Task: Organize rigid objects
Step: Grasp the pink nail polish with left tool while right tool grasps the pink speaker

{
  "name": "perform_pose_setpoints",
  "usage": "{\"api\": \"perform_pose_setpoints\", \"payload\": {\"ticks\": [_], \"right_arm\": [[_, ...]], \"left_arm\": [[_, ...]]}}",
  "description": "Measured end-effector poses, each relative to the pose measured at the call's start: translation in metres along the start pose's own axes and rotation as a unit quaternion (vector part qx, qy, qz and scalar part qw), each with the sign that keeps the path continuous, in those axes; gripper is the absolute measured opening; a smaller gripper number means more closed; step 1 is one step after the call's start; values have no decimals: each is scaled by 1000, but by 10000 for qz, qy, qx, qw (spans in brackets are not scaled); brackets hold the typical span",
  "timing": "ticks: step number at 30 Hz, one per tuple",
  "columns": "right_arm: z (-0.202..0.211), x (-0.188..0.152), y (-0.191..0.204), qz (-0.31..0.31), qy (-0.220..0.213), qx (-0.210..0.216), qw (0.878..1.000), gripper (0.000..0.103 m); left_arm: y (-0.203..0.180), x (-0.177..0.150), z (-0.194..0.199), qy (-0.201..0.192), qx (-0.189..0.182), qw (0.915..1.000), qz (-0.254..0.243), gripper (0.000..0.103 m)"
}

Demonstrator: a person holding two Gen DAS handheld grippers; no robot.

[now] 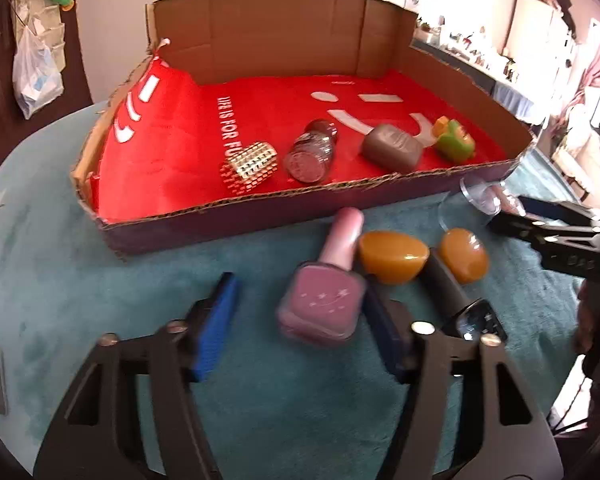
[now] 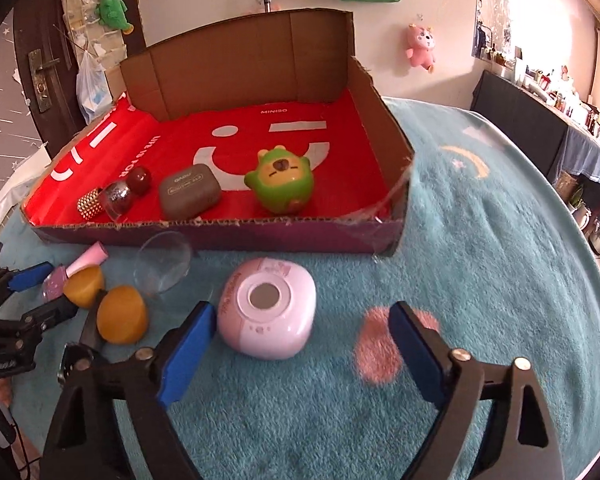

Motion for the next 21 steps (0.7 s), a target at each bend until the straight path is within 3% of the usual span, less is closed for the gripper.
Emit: {"api": "perform_pose_setpoints", "payload": {"ticks": [2,4,11,21], "right_arm": [[-2,-1,4,42,23,168,9998,65],[1,0,8,81,-75,361,9993,54],[24,-4,15,225,-346,564,9976,54],[50,-21,21,290,-370,830,9954,54]], "left_arm": [[-4,0,1,-44,-89,10000,-10,40],[-4,0,2,-82,-83,9999,50,39],[-5,-2,22,-254,-166,9990,324,39],[-12,-9,42,-438,-211,9978,458,39]]}}
Point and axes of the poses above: each gripper's, at about its wrist camera, not at the fingertips, and z roughly against the way its jaws point, y to its left, x to its top, the point moved 4 cm from there along -z, roughly the way its jaws point, and after that the axes turned 10 degrees about -y, right-handed, at the moved point
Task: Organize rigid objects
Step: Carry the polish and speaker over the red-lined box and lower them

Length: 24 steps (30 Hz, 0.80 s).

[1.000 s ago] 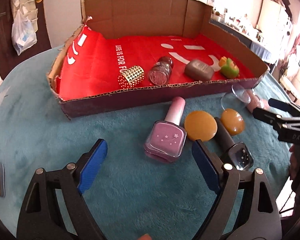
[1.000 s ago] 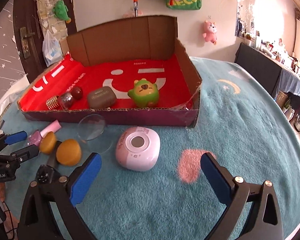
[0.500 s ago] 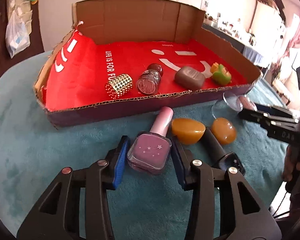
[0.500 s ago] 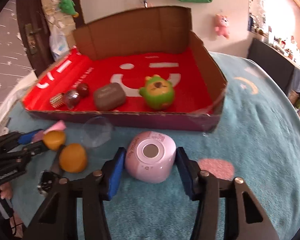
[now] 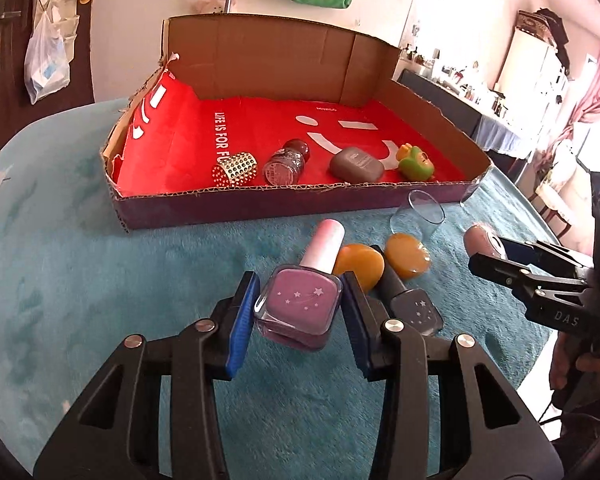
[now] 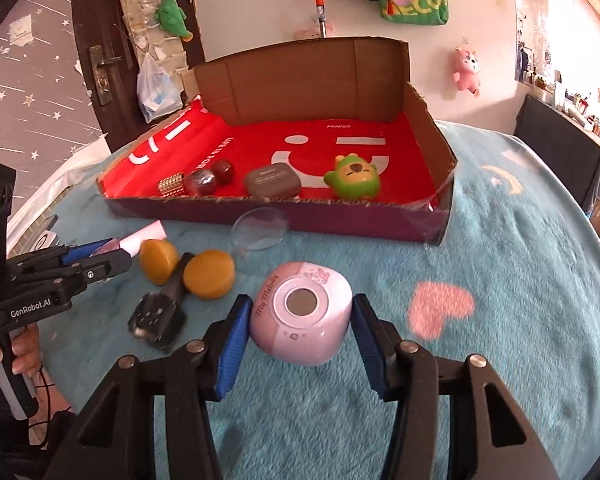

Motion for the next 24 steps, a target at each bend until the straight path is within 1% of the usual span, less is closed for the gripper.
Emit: {"api": "perform_pose_setpoints", "payload": {"ticks": [9,14,17,20,22,24], "right_arm": [[4,-2,1,-27,-41,26,10000,54],[6,9,4,-47,-168,147,9997,54],[8,29,6,-16,-307,236,9992,54],[6,55,11,183,-489,289,9982,54],[-4,74,11,269,-504,296,9979,54],[-23,95,8,260,-422,320,9983,54]], "left_arm": [[-3,2,5,-44,-42,10000,24,39],[-5,15,8,-146,-147,9998,24,39],[-4,32,7,-251,-247,9994,48,39],[-2,55,-1,-379,-280,9989,21,39],[2,71,-10,-400,-227,9989,-32,39],[9,87,-25,-366,-154,9992,-69,39]]}}
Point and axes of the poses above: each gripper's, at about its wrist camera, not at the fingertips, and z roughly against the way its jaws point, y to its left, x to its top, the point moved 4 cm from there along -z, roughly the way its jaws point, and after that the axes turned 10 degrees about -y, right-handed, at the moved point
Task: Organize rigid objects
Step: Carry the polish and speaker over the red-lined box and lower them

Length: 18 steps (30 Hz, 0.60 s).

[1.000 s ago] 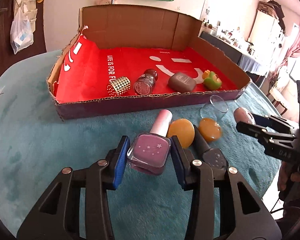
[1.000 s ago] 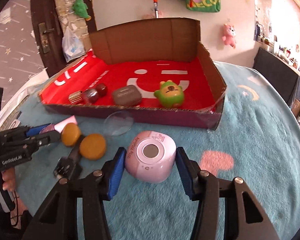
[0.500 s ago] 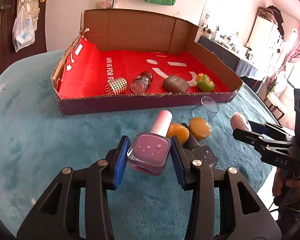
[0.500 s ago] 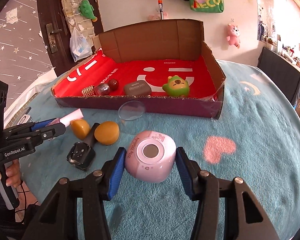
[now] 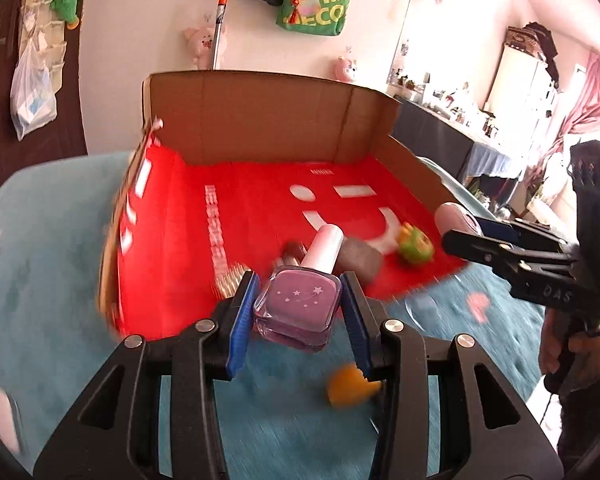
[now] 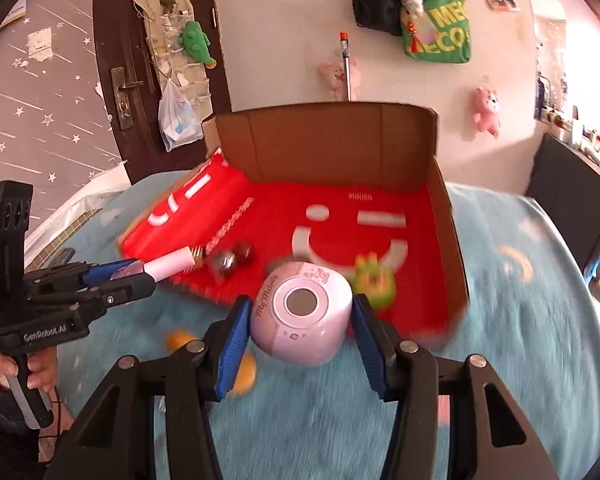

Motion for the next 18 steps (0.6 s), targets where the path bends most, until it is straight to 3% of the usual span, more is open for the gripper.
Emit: {"api": "perform_pose_setpoints", "payload": {"ticks": [7,12,18], "right_arm": [[-79,31,-21,108,674,-210,9974,54],[-123,27,-30,17,1283,-219,9915,54],[-145,18,-31,112,1713,-280,9847,54]], "left_arm": [[22,24,-51,353,384,9983,-254,39],[29,24,-79,719,412,9960,-339,39],[33,22,-101,973,510,9926,-513,39]]}}
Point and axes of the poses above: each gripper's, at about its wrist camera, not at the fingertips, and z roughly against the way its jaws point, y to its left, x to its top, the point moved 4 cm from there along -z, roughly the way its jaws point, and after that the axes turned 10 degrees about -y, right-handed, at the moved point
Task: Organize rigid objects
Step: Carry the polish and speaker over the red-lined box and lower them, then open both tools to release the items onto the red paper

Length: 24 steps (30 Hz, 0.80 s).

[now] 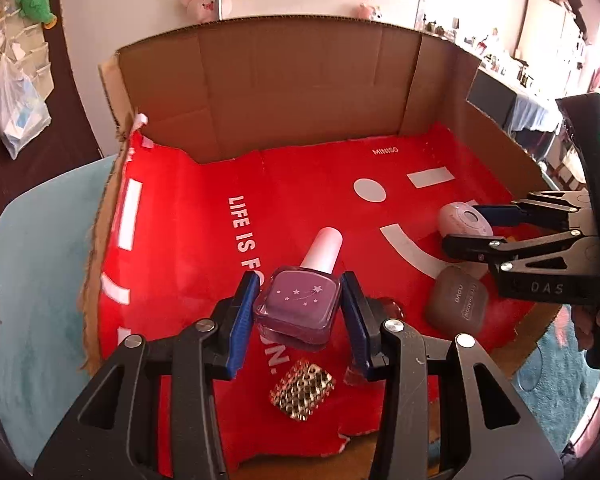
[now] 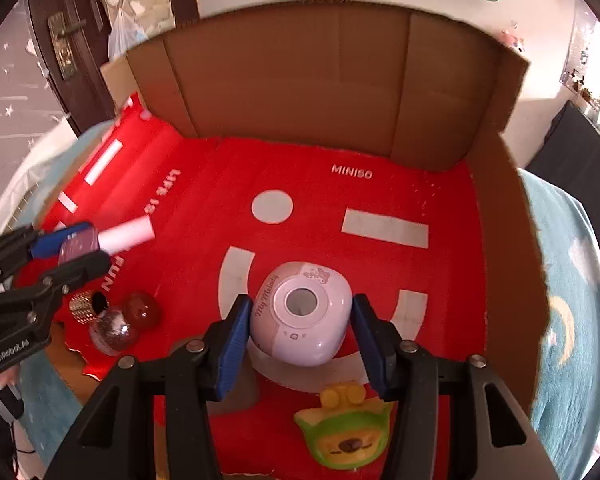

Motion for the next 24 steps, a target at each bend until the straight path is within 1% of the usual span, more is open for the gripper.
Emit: {"api": "perform_pose_setpoints", "payload": {"ticks": [4,6,9,14,18,24], "right_arm": [[-7,-3,1,79,123,-86,9999,54],[-10,-4,0,53,176,-96,9998,54],[-13,-4,1,94,191,-124,9997,54],[-14,-4,2,121,215,-138,9996,54],[-14,-5,1,125,238,-121,9996,54],[-15,-2,3,152,268,-137,9994,54]], "left_arm": [[-3,-1,-10,181,-11,9998,-57,39],[-5,-2,-15,207,-5,9997,-97,39],[-3,-3,-20,261,-10,9996,-80,39],[0,-10,-31,463,-27,9989,-67,39],[-2,-10,-30,508,-93,9986,-89,39],[-3,-11,-29,534,-77,9984,-171,39]]}}
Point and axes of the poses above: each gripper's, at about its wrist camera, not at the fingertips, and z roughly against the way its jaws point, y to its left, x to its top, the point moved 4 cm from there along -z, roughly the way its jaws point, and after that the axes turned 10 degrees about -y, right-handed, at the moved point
